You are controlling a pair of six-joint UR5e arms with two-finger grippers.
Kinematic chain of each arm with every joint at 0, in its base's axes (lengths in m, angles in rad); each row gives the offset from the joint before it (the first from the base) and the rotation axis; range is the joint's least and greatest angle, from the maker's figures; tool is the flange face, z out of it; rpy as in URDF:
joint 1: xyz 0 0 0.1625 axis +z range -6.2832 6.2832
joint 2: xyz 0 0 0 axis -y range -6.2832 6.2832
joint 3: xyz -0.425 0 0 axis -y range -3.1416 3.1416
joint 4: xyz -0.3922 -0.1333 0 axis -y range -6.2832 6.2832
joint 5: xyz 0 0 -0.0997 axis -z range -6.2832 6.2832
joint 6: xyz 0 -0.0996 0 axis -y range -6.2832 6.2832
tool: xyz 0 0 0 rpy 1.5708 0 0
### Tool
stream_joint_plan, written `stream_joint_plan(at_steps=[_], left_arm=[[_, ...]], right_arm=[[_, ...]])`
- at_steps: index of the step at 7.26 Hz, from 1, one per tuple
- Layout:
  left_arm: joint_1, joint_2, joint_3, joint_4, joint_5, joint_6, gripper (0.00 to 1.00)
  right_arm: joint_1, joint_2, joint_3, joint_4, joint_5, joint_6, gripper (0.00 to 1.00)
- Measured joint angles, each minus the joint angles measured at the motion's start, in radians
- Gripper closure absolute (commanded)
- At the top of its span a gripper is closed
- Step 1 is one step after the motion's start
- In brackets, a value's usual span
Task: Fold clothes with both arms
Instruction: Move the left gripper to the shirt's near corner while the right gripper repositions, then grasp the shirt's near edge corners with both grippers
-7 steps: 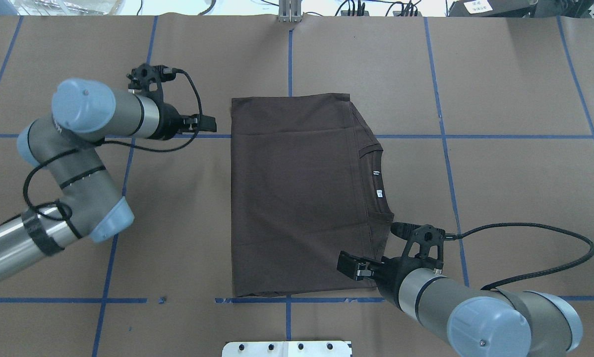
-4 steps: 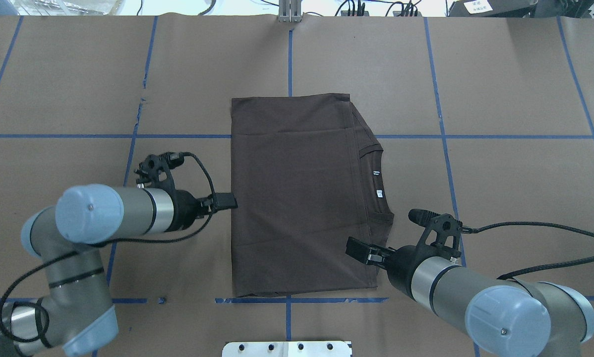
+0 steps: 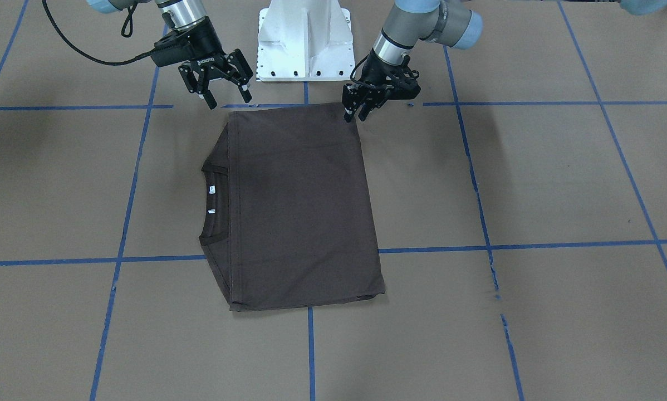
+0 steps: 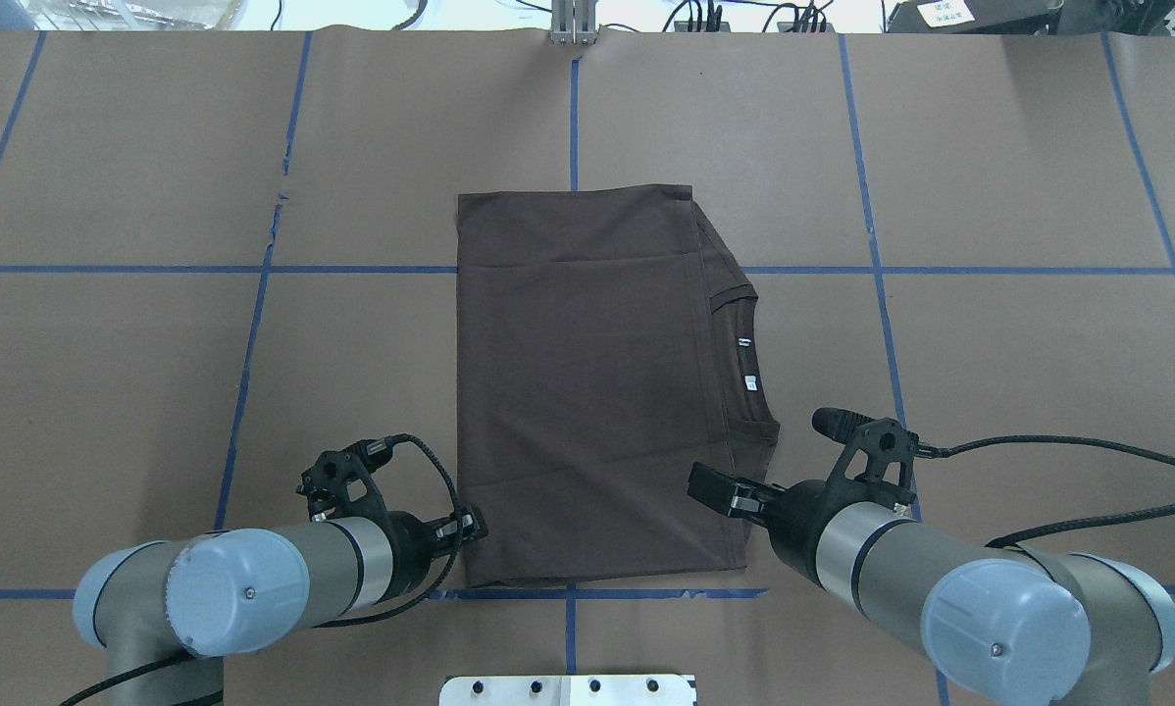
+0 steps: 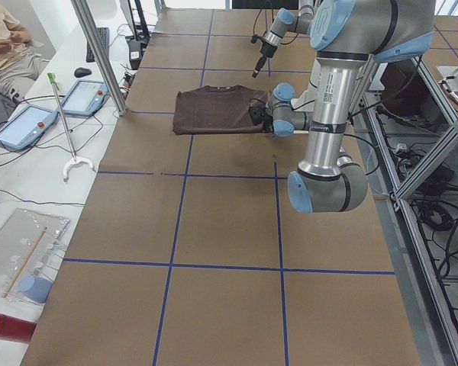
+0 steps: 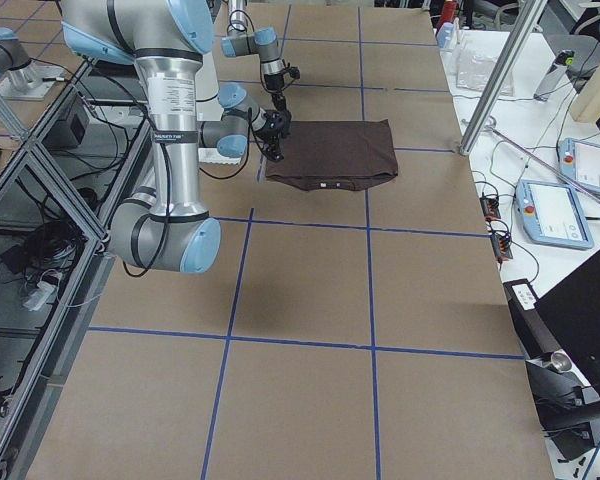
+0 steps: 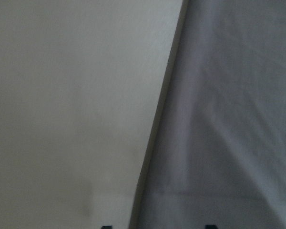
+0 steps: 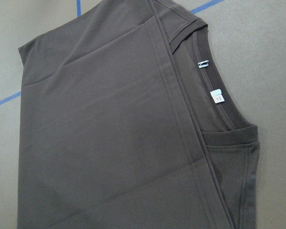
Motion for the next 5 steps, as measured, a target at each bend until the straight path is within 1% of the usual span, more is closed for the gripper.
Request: stream_joint_plan(at_steps=[2, 5], left_arm=[[0.021, -0.002, 0.000, 0.003, 0.007, -0.016, 0.57], [0.039, -0.010, 0.002, 0.003, 0.008, -0.018, 0.56]], right_arm=[[0.000, 0.000, -0.001, 0.000, -0.001, 0.001, 0.00], [0.000, -0.002, -0.003, -0.001, -0.002, 0.001, 0.00]])
